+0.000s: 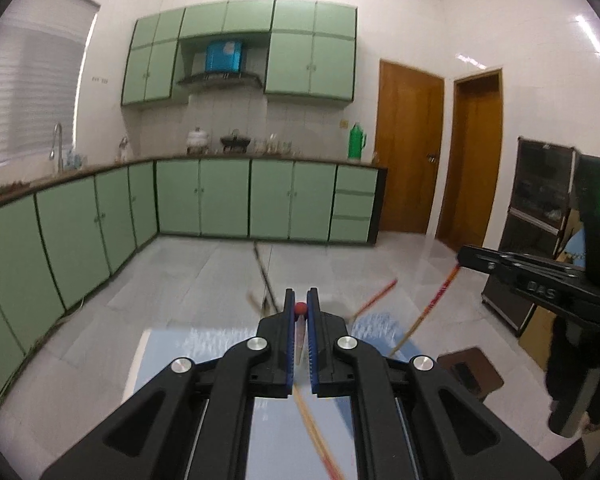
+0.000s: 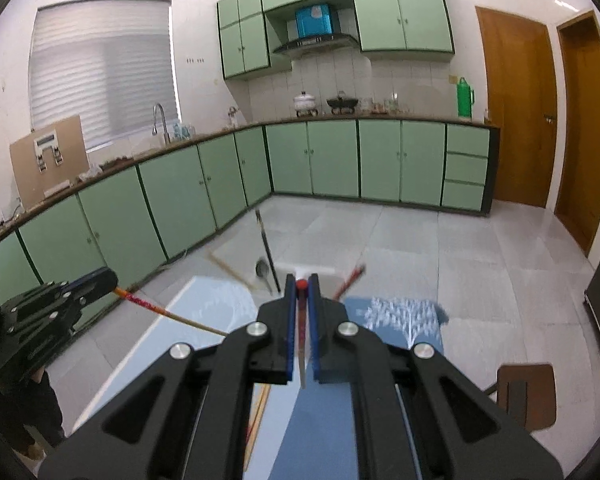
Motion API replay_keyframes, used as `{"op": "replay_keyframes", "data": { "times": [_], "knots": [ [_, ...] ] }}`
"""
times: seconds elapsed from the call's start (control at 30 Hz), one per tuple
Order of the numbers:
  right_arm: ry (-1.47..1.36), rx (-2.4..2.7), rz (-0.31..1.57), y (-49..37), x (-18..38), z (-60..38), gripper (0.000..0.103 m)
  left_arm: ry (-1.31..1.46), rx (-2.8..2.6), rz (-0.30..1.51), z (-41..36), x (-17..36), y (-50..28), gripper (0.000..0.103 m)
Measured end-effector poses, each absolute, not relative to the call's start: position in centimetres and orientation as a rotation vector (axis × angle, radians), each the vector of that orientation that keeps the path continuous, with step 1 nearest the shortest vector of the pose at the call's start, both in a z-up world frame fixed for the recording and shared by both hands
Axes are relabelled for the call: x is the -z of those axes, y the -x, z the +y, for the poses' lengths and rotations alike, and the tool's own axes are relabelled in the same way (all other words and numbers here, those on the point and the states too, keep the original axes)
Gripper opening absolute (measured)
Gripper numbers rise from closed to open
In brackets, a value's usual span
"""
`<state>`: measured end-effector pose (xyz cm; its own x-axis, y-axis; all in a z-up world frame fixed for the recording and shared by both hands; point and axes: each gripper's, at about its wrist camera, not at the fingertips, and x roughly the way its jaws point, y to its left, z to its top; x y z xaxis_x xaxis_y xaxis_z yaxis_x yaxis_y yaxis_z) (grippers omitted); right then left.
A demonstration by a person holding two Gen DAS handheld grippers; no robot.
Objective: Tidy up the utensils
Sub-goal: 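Lift both red-patterned chopsticks and lower them into the white holder, then open both tools and withdraw from the white holder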
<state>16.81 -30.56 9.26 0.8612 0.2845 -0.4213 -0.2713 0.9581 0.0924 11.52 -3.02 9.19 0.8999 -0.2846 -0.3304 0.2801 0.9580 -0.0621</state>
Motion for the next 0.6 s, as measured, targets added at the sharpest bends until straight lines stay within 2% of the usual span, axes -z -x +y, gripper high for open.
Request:
{"op": "replay_keyframes", "data": {
  "times": [0.27,0.6],
  "knots": [
    [-0.044,-0.269,0.357,-22.2,-14.2,-30.9,0.005,-0.033,0.313,0.278,-5.0,-13.0,-15.8,0.006],
    [-0.031,-0.240,0.400,-29.1,-11.8,-30.5,0.005,-0.025,0.334,0.412,-6.0,-10.6,-23.2,0.006]
  ]
}}
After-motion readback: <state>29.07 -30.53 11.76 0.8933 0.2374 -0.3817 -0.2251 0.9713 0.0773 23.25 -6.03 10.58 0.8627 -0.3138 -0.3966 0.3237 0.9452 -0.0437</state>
